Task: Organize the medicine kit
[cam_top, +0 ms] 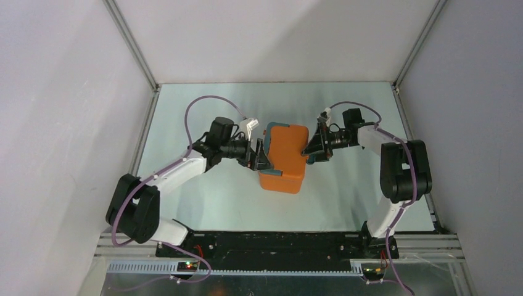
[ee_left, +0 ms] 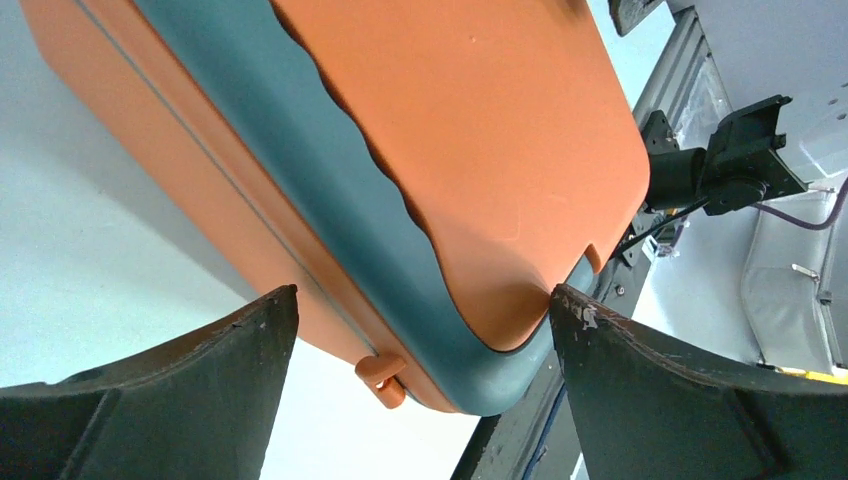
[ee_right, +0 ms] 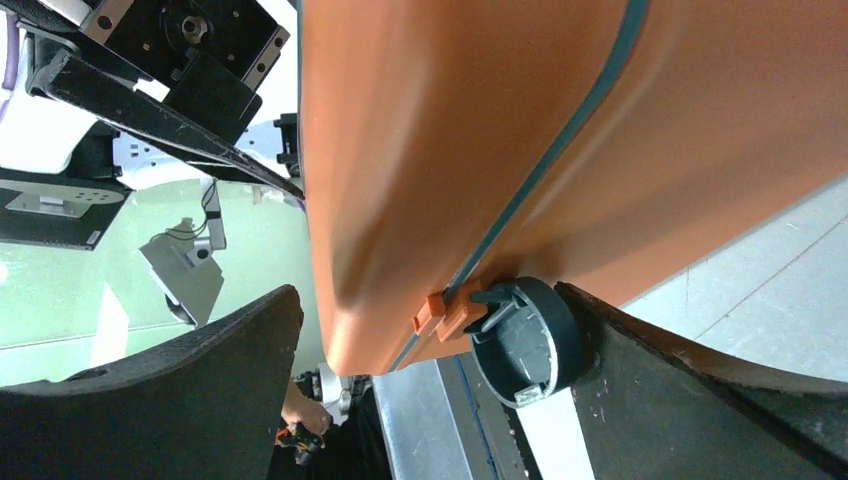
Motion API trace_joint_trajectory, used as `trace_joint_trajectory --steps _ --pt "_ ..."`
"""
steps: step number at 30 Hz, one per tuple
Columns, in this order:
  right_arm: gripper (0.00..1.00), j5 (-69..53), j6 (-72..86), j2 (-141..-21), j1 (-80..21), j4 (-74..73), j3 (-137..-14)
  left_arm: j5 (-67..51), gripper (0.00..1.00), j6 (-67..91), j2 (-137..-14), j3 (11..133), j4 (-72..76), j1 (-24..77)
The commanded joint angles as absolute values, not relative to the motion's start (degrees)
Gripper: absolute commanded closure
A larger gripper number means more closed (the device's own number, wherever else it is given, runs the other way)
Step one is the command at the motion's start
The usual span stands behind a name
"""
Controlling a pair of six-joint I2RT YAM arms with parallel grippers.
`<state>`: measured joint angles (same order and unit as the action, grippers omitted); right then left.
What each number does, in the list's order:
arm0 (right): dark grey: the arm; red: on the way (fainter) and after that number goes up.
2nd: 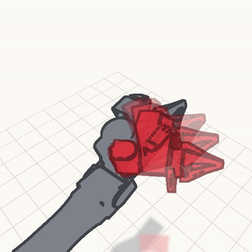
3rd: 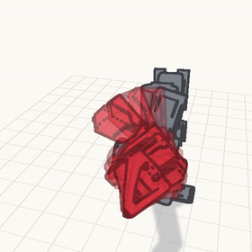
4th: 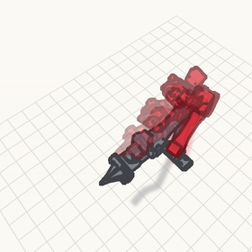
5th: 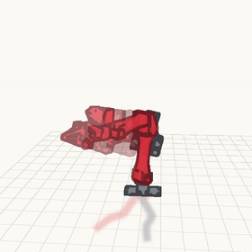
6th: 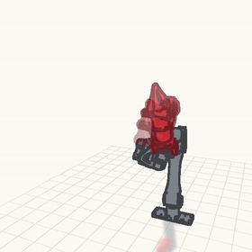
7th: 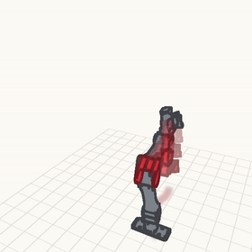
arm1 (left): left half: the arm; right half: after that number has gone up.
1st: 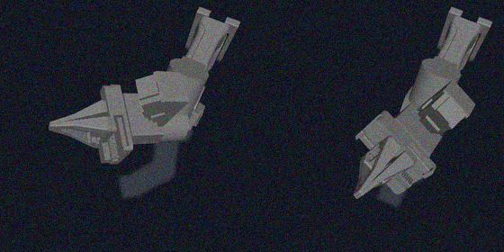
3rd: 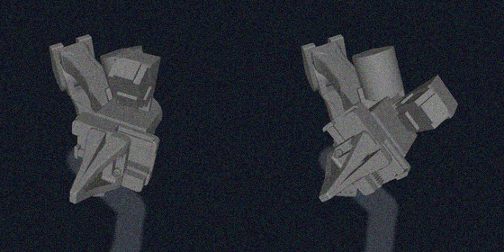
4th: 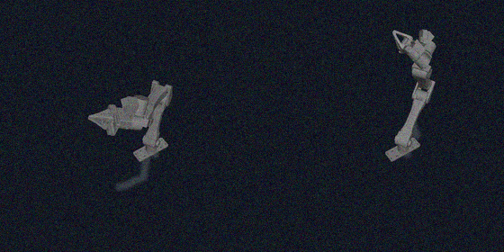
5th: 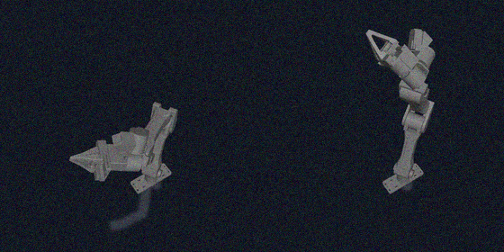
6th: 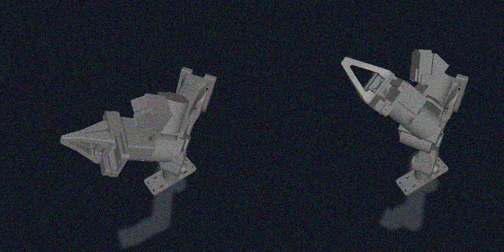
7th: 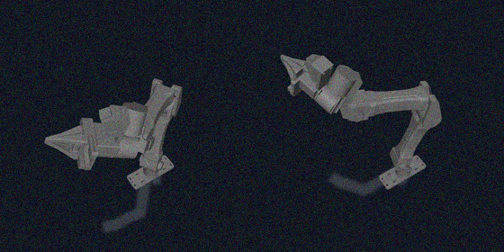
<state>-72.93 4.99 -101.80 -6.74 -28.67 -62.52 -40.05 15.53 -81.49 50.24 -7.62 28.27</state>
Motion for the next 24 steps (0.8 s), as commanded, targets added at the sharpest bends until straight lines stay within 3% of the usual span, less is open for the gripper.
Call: trace_joint_trajectory --steps 1,10,17,24 --pt "0.01 -73.6 2.9 -99.9 -4.3 -30.6 -64.5 -37.5 0.01 13.6 -78.6 51.0 -11.4 26.4" --pt "0.01 -76.7 5.9 -98.3 -4.6 -28.2 -60.9 -28.3 0.03 12.5 -77.7 62.7 -19.0 22.5" --pt "0.00 -79.6 7.3 -101.2 -4.6 -26.2 -60.7 -40.4 0.11 16.9 -83.7 70.9 -17.8 25.4" --pt "0.01 -84.1 5.3 -101.1 -5.2 -27.1 -60.7 -46.9 0.28 22.3 -91.1 72.4 -14.6 30.4"
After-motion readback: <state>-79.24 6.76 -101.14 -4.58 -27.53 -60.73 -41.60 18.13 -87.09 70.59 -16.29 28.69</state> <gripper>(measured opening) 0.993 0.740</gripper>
